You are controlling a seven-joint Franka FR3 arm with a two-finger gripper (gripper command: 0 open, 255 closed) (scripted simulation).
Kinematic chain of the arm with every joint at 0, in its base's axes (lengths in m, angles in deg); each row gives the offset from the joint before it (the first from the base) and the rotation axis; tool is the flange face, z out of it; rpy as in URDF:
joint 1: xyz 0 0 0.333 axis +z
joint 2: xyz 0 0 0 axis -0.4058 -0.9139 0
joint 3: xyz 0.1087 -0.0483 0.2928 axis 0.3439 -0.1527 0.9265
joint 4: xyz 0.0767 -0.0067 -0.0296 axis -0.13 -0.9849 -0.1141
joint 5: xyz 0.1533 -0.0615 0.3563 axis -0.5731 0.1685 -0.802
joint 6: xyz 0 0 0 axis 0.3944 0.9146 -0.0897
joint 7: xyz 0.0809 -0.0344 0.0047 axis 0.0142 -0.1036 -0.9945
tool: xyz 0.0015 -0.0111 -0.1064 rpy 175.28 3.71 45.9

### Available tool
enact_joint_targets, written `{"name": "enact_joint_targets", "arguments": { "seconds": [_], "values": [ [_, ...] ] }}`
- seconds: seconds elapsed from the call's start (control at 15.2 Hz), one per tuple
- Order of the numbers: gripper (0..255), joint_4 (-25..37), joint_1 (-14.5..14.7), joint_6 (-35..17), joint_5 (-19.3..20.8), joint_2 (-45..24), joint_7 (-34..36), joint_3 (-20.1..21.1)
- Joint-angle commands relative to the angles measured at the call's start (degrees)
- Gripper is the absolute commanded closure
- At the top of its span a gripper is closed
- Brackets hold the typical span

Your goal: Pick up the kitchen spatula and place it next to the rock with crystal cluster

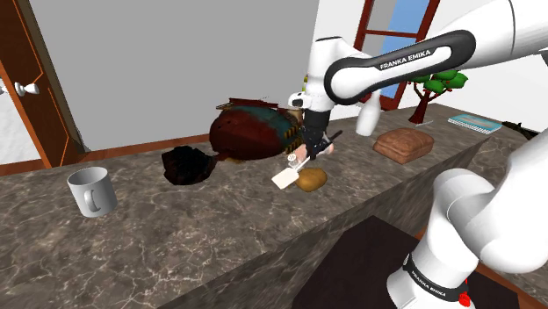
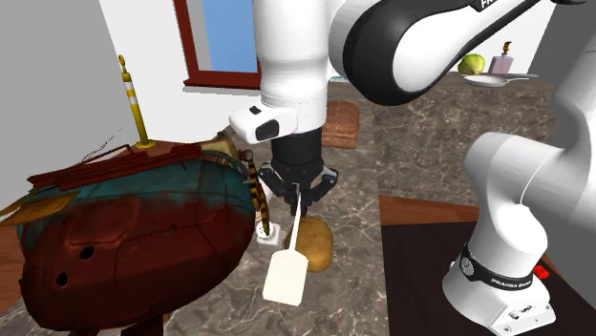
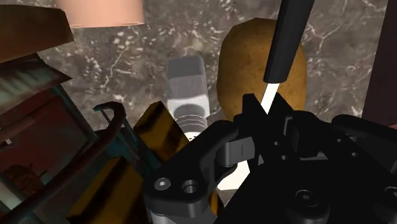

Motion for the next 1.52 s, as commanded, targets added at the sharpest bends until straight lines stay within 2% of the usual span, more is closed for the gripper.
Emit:
{"name": "enact_joint_targets", "arguments": {
  "seconds": [0.0, 0.46, 0.86, 1.45],
  "values": [
    [255, 1.8, 1.8, -1.2, -1.6, -2.1, 2.3, 1.7],
    [255, 9.8, 6.8, -1.3, -6.5, -11.3, 8.2, 5.9],
    [255, 19.7, 10.1, 0.0, -10.1, -20.6, 12.5, 9.0],
    [255, 15.5, 9.8, -6.8, -10.7, -23.3, 12.4, 9.0]
  ]
}}
